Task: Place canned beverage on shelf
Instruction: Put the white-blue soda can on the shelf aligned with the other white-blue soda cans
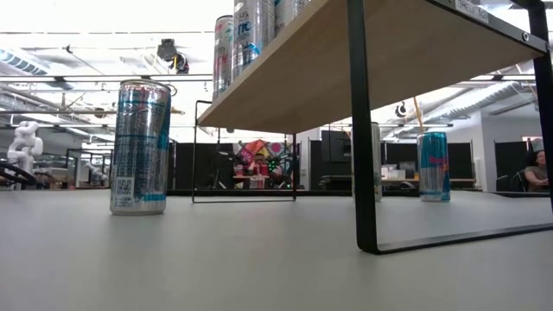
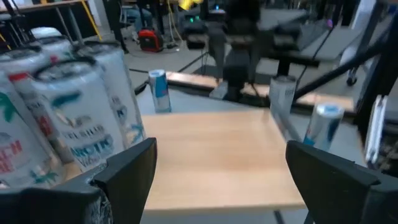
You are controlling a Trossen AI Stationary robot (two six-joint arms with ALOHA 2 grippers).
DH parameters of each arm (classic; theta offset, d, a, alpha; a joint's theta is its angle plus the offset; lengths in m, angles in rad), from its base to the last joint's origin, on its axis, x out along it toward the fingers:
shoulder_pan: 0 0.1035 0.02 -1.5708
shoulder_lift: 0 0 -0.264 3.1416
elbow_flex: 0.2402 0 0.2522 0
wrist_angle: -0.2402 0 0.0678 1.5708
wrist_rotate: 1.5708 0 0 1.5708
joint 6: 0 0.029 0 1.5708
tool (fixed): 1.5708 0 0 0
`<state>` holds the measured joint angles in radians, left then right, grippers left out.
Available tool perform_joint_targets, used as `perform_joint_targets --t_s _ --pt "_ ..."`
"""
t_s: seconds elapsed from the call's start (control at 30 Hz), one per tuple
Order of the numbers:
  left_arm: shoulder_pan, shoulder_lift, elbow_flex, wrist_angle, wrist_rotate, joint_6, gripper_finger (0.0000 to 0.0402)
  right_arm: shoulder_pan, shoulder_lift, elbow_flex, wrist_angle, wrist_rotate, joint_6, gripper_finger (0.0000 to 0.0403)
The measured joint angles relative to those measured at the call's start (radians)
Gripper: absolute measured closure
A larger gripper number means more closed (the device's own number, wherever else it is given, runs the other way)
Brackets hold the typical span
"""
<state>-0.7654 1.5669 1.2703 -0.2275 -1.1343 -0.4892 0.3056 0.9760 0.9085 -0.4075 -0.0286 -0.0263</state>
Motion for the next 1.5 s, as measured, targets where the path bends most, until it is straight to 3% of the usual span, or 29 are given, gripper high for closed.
perform_joint_targets --t_s 0.23,0.33,0.43,0.6,0.7,0.9,1.27,1.37,1.5 --pt "0.016 -0.148 0.007 -0.007 0.010 0.121 0.0052 0.084 -0.001 0.000 -0.044 0.031 -0.070 0.0252" --pt "0.047 -0.232 0.026 -0.092 0.013 0.166 0.0052 0.091 -0.001 0.000 -0.065 0.032 -0.110 0.0252" --pt "0.122 -0.306 0.061 -0.241 0.029 0.142 0.0058 0.090 -0.003 0.000 -0.083 0.036 -0.143 0.0252" --pt "0.322 -0.376 0.092 -0.446 0.189 0.129 0.0082 0.088 -0.004 0.000 -0.122 0.153 -0.190 0.0252" --pt "0.440 -0.406 0.096 -0.526 0.226 0.127 0.0094 0.088 -0.004 0.000 -0.147 0.189 -0.198 0.0252" --pt "0.673 -0.425 0.096 -0.721 0.233 0.051 0.0102 0.088 -0.012 0.000 -0.157 0.188 -0.196 0.0252" --pt "1.024 -0.397 0.096 -0.918 0.494 -0.010 0.0102 0.088 -0.019 0.000 -0.134 0.189 -0.193 0.0252" --pt "1.086 -0.378 0.096 -0.948 0.543 0.031 0.0102 0.088 -0.019 0.000 -0.117 0.189 -0.192 0.0252" --pt "1.113 -0.345 0.096 -0.949 0.533 0.071 0.0102 0.088 -0.019 0.000 -0.096 0.189 -0.192 0.0252"
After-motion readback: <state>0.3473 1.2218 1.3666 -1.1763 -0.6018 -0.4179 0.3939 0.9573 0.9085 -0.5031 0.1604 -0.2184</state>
